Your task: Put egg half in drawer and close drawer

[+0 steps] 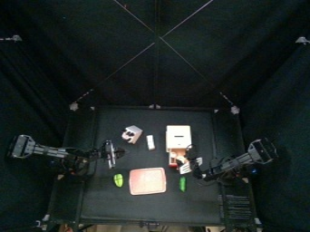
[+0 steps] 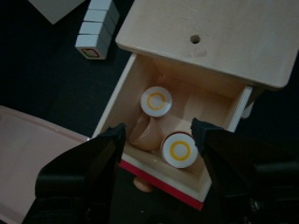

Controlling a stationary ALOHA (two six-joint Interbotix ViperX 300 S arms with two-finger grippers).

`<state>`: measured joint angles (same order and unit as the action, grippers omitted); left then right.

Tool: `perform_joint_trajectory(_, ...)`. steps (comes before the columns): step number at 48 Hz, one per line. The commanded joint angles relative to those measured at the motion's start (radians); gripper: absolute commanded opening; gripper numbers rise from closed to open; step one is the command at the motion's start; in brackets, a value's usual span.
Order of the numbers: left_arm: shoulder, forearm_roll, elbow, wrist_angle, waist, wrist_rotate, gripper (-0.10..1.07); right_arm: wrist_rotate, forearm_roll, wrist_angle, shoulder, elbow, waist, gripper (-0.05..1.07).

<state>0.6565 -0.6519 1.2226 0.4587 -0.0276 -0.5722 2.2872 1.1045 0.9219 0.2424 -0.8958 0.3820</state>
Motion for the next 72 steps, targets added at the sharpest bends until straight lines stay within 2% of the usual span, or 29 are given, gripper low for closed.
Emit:
perform_joint_trajectory(1, 0.0, 0.003, -0.011, 0.003, 0.002, -0.002, 0.48, -0.002, 0.002, 0.002, 0.028, 0.011, 0.0, 0.93)
perform_joint_trajectory(41, -0.002, 0.005, -0.017, 0.005, 0.015, -0.005, 0.48, 0.0, 0.006, -0.008, 0.044, 0.025, -0.006, 0.92)
perform_joint_trajectory(54, 0.0, 0.006, -0.023, 0.005, 0.018, -0.008, 0.48, -0.006, 0.052, -0.014, 0.063, 0.026, 0.002, 0.92)
perform_joint_trajectory(72, -0.017, -0.014, -0.072, 0.017, 0.02, 0.0, 0.48, -0.008, 0.143, -0.011, 0.107, 0.006, 0.021, 0.91)
